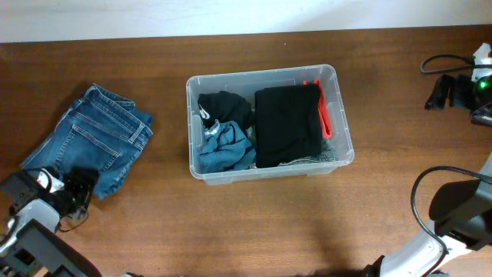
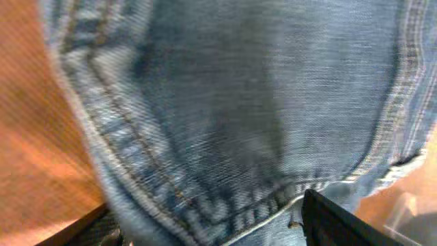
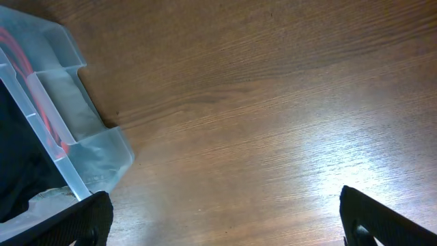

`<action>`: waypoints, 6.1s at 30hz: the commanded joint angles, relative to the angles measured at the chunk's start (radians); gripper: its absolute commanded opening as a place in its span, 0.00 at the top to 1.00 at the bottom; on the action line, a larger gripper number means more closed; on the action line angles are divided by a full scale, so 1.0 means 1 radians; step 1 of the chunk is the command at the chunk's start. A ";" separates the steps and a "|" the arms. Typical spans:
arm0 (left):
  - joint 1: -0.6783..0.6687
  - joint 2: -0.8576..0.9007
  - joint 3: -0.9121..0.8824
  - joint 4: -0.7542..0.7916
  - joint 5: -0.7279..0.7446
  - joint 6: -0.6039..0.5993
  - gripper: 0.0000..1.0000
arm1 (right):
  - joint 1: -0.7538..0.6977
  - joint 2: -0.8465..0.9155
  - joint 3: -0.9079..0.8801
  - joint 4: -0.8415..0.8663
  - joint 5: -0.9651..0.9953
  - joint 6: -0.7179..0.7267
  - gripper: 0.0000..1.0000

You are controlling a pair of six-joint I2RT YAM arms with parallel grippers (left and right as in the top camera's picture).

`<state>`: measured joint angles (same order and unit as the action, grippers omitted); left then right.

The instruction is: Pack container

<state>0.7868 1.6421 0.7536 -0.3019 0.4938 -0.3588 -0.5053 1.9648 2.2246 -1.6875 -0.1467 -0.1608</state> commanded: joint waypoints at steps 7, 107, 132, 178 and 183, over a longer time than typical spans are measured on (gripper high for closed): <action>0.002 0.034 -0.071 0.040 0.050 -0.058 0.08 | 0.001 -0.008 0.002 0.000 0.005 0.000 0.02; -0.892 -0.309 0.484 0.867 0.044 -0.311 0.99 | 0.001 -0.008 0.002 0.000 0.005 0.000 0.02; -1.186 0.246 0.836 0.953 0.898 -0.177 0.99 | 0.001 -0.008 0.002 0.000 0.005 0.000 0.02; -1.208 0.422 0.839 1.012 0.815 0.006 0.99 | 0.001 -0.008 0.002 0.000 0.005 0.000 0.02; -1.161 0.422 0.839 0.977 0.944 -0.057 0.98 | 0.001 -0.008 0.002 0.000 0.005 0.000 0.02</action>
<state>-0.4026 2.0716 1.5478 0.6762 1.3247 -0.3725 -0.5053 1.9648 2.2246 -1.6871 -0.1463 -0.1604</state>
